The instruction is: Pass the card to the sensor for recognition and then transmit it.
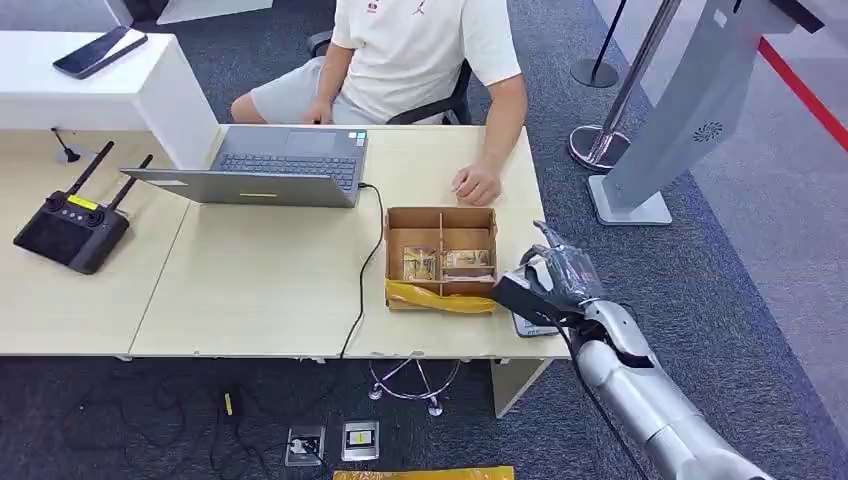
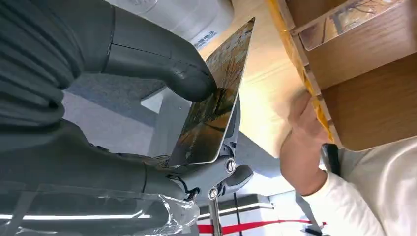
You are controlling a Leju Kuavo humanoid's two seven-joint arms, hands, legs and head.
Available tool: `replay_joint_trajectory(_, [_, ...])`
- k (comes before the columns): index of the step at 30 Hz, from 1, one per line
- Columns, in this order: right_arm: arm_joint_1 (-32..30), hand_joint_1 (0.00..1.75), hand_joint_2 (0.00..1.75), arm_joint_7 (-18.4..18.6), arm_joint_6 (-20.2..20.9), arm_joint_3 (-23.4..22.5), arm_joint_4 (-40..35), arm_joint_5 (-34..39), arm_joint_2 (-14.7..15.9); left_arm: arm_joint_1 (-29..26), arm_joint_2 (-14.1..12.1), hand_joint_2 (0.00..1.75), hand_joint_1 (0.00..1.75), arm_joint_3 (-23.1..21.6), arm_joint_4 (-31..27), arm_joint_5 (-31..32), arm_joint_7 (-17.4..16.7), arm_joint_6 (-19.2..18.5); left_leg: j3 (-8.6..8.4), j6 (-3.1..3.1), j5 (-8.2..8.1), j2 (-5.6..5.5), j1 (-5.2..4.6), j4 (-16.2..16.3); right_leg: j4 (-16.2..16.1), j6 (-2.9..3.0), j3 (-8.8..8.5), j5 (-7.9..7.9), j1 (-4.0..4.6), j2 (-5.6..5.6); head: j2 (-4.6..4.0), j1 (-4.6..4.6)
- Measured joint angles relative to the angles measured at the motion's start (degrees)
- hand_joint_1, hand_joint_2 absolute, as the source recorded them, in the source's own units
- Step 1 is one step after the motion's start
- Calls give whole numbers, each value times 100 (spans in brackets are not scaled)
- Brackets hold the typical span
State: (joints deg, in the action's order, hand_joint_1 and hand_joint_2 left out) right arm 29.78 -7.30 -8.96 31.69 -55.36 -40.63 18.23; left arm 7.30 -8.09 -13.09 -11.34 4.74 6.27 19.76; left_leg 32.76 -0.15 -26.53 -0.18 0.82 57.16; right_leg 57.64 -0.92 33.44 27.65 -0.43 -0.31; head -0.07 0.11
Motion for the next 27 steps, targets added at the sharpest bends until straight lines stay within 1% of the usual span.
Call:
replay_joint_trajectory(11, [-69,175,175,-11,76,-33,0,-125,0,1,46,175,0,0,0,-44,-57,26,0,0,0,0,0,0,0,0,0,0,0,0,0,0])
replay_joint_trajectory(27, [-268,175,175,-17,59,-37,26,-166,2,1,50,175,0,0,0,-46,-90,24,0,-6,-4,0,0,0,-1,0,0,0,0,1,0,0])
